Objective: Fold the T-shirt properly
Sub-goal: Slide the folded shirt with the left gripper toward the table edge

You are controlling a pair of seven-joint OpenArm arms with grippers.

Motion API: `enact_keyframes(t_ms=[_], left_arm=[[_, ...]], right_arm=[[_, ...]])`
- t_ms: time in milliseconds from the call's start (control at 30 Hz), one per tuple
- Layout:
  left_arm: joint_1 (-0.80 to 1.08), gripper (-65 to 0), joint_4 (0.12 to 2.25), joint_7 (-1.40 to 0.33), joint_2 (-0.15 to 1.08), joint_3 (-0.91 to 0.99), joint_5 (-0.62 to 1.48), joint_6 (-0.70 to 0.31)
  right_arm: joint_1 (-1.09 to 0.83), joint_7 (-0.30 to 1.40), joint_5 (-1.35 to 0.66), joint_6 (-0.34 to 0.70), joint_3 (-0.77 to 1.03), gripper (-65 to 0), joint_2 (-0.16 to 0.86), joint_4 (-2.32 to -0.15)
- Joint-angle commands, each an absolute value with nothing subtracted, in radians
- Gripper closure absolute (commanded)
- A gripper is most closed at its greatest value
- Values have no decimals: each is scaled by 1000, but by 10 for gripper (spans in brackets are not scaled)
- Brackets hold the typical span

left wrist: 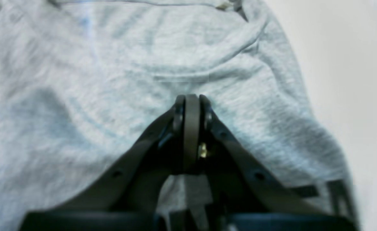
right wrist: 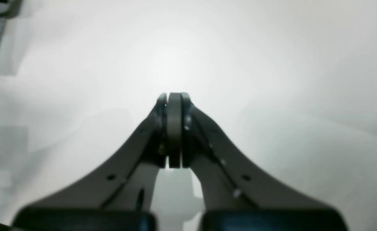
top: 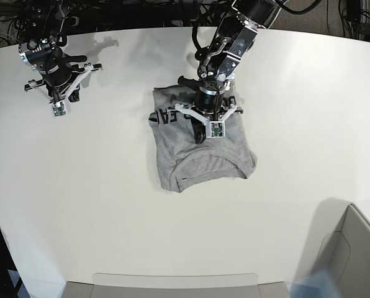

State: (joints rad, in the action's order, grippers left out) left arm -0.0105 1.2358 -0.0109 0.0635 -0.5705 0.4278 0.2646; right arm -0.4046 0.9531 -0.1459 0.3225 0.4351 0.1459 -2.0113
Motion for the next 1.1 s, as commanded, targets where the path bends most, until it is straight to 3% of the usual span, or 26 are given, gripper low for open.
enact_keyframes(t_ms=[0, 267, 433, 533, 700, 900, 1067], left_arm=[[-18, 0, 1194, -58, 68, -565, 444, 292], [45, 0, 1106, 61, 189, -479, 446, 269], [79, 0, 1047, 67, 266, -343, 446, 110], [82, 0, 967, 67, 312, -236, 440, -36], [44, 0, 843, 70, 444, -194, 438, -225], [16, 0, 777, 71, 579, -196, 438, -315], [15, 0, 782, 71, 607, -185, 311, -355]], right_arm=[[-407, 934, -156, 323, 438, 0, 154, -2031], [-401, 934, -156, 323, 429, 0, 148, -2031], [-387, 934, -156, 323, 429, 0, 147, -2031], [-387, 934, -156, 323, 429, 0, 145, -2031], [-387, 934, -156, 323, 429, 0, 124, -2032], [-387, 934, -156, 323, 426, 0, 107, -2032], [-386, 934, -154, 323, 389, 0, 104, -2032]])
